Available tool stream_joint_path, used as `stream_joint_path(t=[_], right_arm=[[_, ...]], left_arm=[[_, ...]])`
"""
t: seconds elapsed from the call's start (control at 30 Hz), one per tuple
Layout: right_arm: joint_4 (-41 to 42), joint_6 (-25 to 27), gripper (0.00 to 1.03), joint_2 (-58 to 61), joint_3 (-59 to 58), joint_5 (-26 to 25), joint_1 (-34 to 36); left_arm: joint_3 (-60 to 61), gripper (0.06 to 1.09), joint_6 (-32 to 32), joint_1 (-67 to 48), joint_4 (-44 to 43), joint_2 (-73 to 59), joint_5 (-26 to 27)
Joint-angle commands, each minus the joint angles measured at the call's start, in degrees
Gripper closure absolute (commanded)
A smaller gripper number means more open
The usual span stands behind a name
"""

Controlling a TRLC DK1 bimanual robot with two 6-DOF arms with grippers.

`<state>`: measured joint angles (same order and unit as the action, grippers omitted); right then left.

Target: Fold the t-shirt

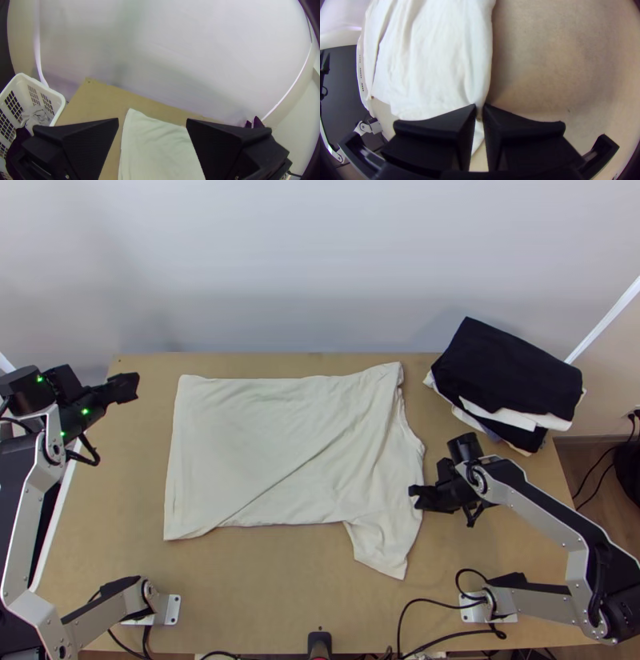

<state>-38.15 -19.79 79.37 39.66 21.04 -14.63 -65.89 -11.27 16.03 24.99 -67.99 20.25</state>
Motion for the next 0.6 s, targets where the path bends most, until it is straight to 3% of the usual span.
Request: stream_joint_path(t=[0.0,0.27,0.4,0.47,0.57], right_arm=[[0.1,1.2,1.0,-1.7,-1.4,0.1,-0.5],[0.1,1.2,1.0,-3.1,-1.3,0.1,0.2],[0.2,1.2,1.0,-2.3,-0.8,0.1,0.2],[0.3,1.2,1.0,-2.1,-0.6,0.1,0.3],[0.6,1.1,1.0,-1.6,-0.5,0.1,0.3]], left_arm=[[1.6,0.1,10.1,0.9,6.1,0.9,1.9],[7.6,0.1,50.8,3.6,31.6,2.8,1.6],[7.8,0.1,69.8,4.5,50.1,2.9,-3.5],[9.5,0.1,75.6,4.4,53.8,2.9,-8.3],[12.6,0.11,78.5,2.8,53.8,3.3,-14.3]])
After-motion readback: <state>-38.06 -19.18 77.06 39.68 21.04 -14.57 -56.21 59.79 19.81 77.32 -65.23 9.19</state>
